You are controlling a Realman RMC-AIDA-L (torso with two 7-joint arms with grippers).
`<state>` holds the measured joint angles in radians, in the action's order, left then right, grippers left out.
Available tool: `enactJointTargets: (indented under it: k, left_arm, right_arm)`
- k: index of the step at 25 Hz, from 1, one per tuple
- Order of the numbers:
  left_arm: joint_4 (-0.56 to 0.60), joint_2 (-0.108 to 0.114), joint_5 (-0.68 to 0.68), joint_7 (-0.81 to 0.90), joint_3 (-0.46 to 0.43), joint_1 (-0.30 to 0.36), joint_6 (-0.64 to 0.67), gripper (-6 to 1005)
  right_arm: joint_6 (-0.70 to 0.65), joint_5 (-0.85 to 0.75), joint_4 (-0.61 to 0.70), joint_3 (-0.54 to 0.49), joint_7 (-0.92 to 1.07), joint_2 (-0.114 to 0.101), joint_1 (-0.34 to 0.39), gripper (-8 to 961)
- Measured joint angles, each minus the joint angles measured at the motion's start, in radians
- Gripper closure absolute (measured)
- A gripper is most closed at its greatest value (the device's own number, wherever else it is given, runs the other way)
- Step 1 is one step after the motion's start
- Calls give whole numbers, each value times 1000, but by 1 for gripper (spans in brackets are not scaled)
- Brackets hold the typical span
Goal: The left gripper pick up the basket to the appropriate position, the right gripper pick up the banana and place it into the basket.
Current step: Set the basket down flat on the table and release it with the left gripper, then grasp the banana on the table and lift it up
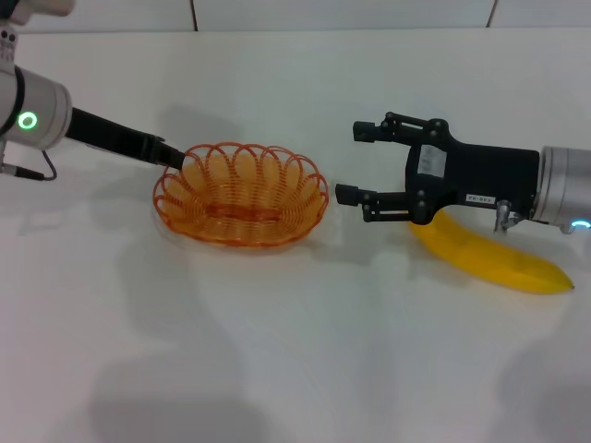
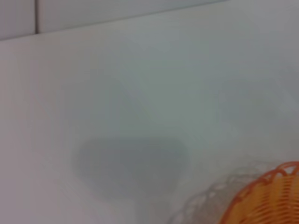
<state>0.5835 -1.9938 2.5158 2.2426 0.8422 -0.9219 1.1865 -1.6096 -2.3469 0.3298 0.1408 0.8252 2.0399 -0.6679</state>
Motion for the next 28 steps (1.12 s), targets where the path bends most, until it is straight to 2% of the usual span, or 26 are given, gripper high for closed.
enactJointTargets:
  k: [2,8,10,12,16,17,18,20,22,23,24,28]
  left_arm:
    - [22,-1,12,8,3,0,3,809]
    - [234,-32,11,0,24,19,110,657]
    - [313,-36,-21,2,61,46,156,552]
    - [393,-36,-63,6,102,90,195,448]
    - [597,-37,-164,3,172,230,224,345]
    - [597,-37,-164,3,172,230,224,320]
    - [674,-37,-247,-35,183,303,220,294]
    - [734,-35,-416,-158,179,407,220,243]
    - [736,-35,-458,-196,178,428,220,199]
    - [706,-32,-589,-329,171,490,221,180]
    - [675,-32,-650,-403,166,520,225,162]
    - [565,-30,-748,-566,156,563,263,107]
  right_arm:
    - [-1,0,0,-1,0,-1,3,114]
    - [-5,19,2,-1,1,-3,16,115]
    - [-8,34,4,-1,4,-4,21,115]
    - [-11,51,5,-1,5,-4,30,115]
    - [-14,101,6,-1,3,-4,46,116]
    - [-14,101,6,-1,3,-4,46,116]
    - [-15,110,5,-1,3,-4,49,116]
    - [-16,123,4,-1,3,-4,56,116]
    - [-23,135,6,-1,3,-4,65,116]
    - [-31,138,9,-1,2,-4,70,117]
    - [-39,141,11,-1,2,-4,75,117]
    - [-66,142,19,-1,4,-5,82,117]
